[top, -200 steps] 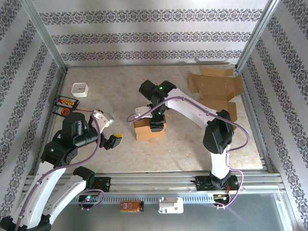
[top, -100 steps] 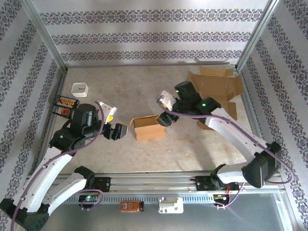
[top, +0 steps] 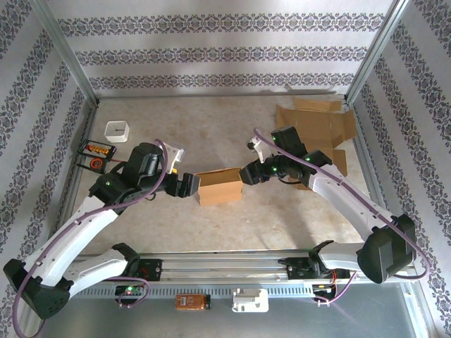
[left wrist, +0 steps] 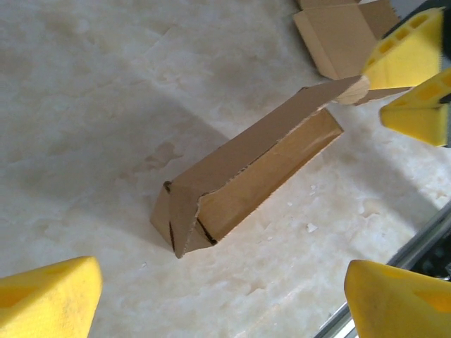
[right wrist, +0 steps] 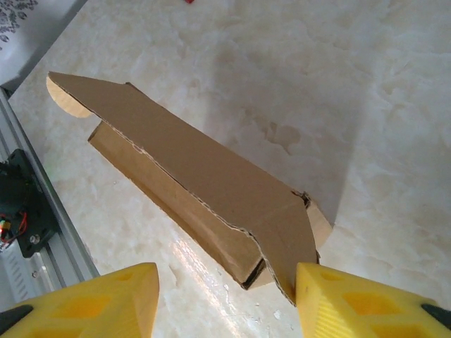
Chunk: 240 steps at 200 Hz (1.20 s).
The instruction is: Fold the paper box
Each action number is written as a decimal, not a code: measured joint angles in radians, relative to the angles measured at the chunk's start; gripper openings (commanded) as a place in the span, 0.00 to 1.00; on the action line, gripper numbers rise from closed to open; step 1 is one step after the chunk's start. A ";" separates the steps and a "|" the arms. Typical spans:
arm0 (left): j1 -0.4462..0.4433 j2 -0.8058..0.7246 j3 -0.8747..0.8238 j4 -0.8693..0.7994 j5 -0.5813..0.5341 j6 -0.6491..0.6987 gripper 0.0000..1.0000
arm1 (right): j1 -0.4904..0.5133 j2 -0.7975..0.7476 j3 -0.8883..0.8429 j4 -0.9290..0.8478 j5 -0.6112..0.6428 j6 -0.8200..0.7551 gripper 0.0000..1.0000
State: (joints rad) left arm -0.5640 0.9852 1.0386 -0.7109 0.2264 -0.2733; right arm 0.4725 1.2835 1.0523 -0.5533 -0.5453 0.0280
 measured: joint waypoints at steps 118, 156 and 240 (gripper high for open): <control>-0.013 0.089 0.000 0.000 -0.055 -0.039 0.70 | -0.006 0.022 -0.030 0.057 0.010 0.000 0.20; -0.017 0.108 0.000 0.005 -0.048 -0.051 0.62 | -0.005 0.022 -0.030 0.058 0.015 0.003 0.13; -0.019 0.129 -0.008 0.015 -0.051 -0.079 0.40 | 0.010 0.022 -0.030 0.065 0.050 0.012 0.13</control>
State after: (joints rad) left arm -0.5835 1.1141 1.0306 -0.6960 0.1749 -0.3527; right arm 0.4824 1.3052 1.0225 -0.4881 -0.4953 0.0399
